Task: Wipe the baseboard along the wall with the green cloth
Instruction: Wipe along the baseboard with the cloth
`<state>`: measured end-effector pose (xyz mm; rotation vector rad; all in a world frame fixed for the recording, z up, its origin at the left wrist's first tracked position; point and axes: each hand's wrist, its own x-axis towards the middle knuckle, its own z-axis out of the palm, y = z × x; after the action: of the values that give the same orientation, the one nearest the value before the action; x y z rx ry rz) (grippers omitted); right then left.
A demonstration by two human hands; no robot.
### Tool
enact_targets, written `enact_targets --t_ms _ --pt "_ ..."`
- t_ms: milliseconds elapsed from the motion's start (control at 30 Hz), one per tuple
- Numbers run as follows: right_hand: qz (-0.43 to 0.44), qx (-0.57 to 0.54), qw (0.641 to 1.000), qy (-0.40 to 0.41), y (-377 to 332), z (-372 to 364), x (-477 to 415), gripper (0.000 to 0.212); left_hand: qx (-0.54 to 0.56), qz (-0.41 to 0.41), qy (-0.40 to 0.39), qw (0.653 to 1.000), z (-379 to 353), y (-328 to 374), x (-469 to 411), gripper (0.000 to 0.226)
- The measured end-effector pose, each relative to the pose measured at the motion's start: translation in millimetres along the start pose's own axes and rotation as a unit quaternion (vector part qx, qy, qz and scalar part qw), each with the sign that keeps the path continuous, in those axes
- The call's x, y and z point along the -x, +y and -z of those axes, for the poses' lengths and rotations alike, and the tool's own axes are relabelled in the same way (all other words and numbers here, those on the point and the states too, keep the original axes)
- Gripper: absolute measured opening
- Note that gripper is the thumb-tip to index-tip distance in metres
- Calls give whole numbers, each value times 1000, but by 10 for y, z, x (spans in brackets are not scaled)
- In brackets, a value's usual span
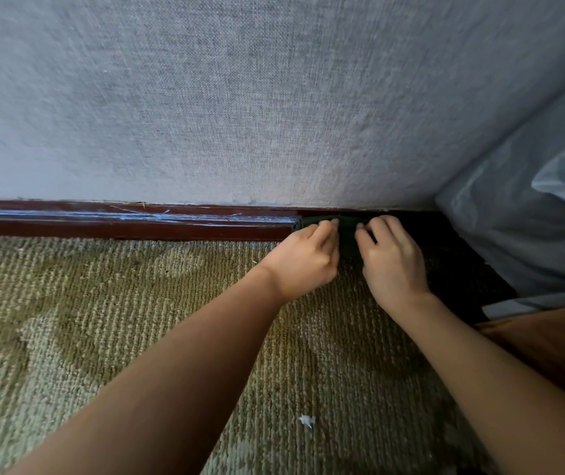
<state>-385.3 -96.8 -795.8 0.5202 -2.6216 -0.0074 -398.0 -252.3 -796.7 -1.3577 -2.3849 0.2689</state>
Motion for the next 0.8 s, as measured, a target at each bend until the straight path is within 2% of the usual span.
enact_targets --t_ms 400,800 --pt "-30 -44 999 -7 2 0 29 24 11 5 9 1000 -34 -15 13 29" --pt "-53 -33 998 -13 -52 27 12 22 -2 38 -2 999 25 46 42 43"
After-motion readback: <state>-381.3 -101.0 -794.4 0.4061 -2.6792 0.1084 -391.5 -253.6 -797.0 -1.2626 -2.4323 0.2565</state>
